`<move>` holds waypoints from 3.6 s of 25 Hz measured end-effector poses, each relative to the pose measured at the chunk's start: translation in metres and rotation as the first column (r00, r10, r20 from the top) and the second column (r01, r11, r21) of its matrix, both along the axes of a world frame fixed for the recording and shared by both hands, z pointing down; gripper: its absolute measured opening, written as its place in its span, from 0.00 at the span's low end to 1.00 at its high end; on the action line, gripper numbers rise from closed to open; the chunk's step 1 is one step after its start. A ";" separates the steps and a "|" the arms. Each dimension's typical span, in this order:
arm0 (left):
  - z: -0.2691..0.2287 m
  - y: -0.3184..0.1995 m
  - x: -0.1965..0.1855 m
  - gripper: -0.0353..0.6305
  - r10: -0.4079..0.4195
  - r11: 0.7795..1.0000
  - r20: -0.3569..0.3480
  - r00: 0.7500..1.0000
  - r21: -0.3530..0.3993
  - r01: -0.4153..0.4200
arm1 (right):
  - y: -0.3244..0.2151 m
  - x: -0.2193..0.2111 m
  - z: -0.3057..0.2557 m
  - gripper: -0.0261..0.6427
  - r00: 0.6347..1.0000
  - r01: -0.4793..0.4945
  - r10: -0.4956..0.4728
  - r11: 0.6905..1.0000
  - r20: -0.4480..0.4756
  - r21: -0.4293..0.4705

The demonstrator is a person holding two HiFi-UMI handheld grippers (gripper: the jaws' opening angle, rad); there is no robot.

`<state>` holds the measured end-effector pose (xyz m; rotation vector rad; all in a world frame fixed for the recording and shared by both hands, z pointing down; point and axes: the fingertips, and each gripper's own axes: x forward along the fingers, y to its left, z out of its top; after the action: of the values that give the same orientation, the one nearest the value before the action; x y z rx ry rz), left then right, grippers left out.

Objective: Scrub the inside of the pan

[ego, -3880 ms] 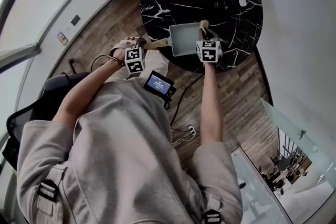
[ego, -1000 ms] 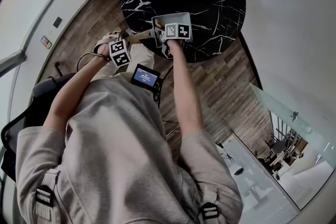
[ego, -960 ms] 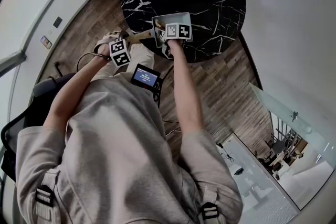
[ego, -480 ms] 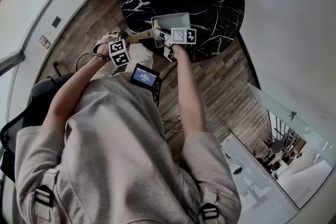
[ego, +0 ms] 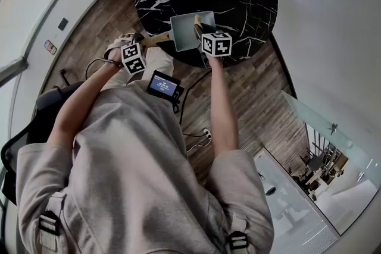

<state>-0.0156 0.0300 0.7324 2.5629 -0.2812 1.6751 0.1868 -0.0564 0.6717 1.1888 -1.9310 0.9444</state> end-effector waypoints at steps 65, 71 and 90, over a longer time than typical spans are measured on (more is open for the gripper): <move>0.009 0.000 0.004 0.19 -0.010 0.999 0.003 1.000 -0.038 0.011 | 0.061 -0.060 0.071 0.10 0.986 -0.014 0.081 0.908 0.143 -0.418; 0.008 0.000 0.005 0.19 -0.004 0.999 -0.002 1.000 -0.041 0.004 | 0.062 -0.068 0.053 0.10 0.938 -0.033 0.165 0.918 0.305 -0.394; 0.008 0.001 0.004 0.19 -0.015 0.999 -0.002 1.000 -0.040 0.015 | 0.039 0.059 0.036 0.10 0.862 0.255 -0.374 0.904 -0.344 -0.344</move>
<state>-0.0119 0.0310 0.7406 2.5280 -0.2629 1.6550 0.2462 -0.0171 0.7081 0.7853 -1.5312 0.7050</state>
